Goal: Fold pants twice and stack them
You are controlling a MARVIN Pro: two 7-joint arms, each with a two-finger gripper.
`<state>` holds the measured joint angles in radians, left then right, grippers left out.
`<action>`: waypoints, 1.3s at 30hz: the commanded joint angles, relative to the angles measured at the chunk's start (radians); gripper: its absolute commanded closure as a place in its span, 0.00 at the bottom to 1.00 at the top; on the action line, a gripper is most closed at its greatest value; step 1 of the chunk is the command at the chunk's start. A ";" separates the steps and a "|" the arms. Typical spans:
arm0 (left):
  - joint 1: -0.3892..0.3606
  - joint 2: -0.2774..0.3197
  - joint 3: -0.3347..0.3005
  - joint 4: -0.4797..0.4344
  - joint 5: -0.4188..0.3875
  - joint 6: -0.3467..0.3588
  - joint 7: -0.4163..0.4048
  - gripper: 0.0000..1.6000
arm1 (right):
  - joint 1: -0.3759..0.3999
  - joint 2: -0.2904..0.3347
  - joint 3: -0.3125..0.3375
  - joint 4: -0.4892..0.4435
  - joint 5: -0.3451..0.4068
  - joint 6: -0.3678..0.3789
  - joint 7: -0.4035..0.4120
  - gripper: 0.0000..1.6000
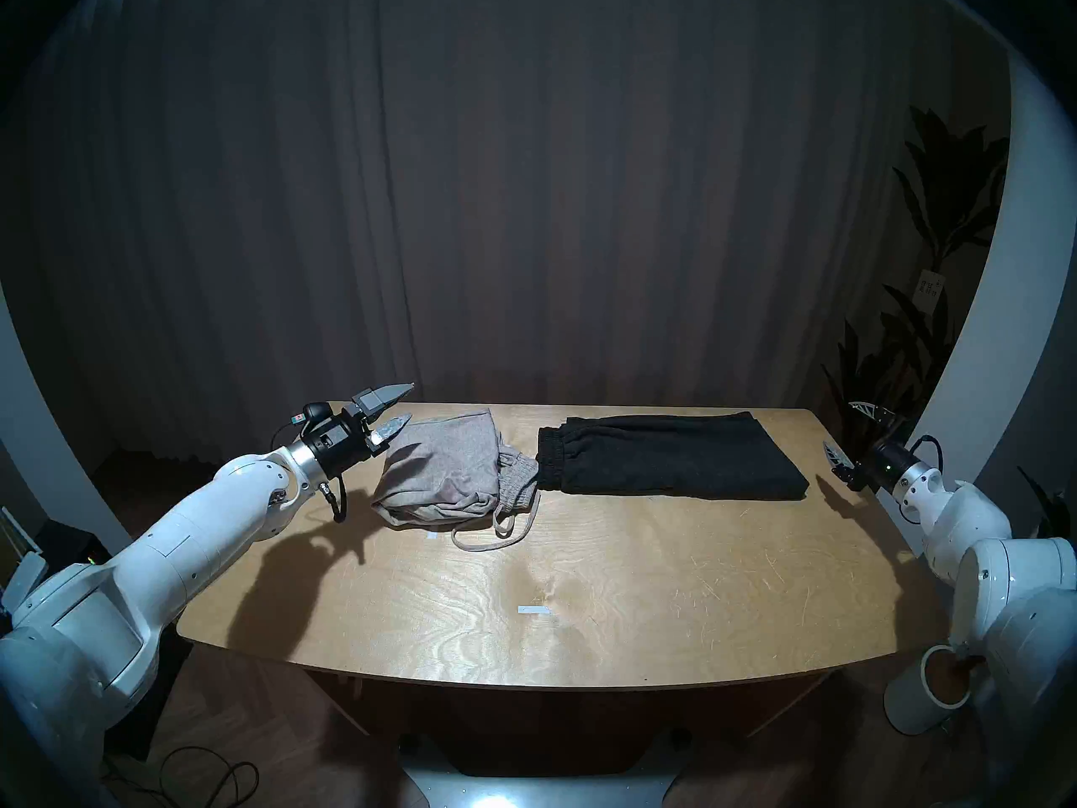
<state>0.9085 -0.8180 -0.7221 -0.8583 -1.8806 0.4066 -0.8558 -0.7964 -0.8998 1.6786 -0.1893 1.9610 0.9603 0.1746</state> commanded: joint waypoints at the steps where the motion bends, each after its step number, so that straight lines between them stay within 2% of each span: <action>1: -0.005 0.022 -0.012 -0.036 -0.004 0.003 -0.025 0.00 | -0.006 -0.002 -0.015 -0.021 -0.013 0.000 0.002 0.00; 18: 0.028 0.068 -0.010 -0.093 -0.010 0.026 -0.049 0.00 | -0.005 0.022 -0.070 -0.054 -0.076 0.000 0.006 0.00; 39: 0.067 0.126 -0.011 -0.156 -0.019 0.049 -0.072 0.00 | -0.039 0.052 -0.133 -0.071 -0.150 0.000 0.004 0.00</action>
<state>0.9756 -0.7169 -0.7210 -0.9874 -1.8948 0.4563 -0.9084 -0.8295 -0.8624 1.5530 -0.2393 1.8161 0.9603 0.1732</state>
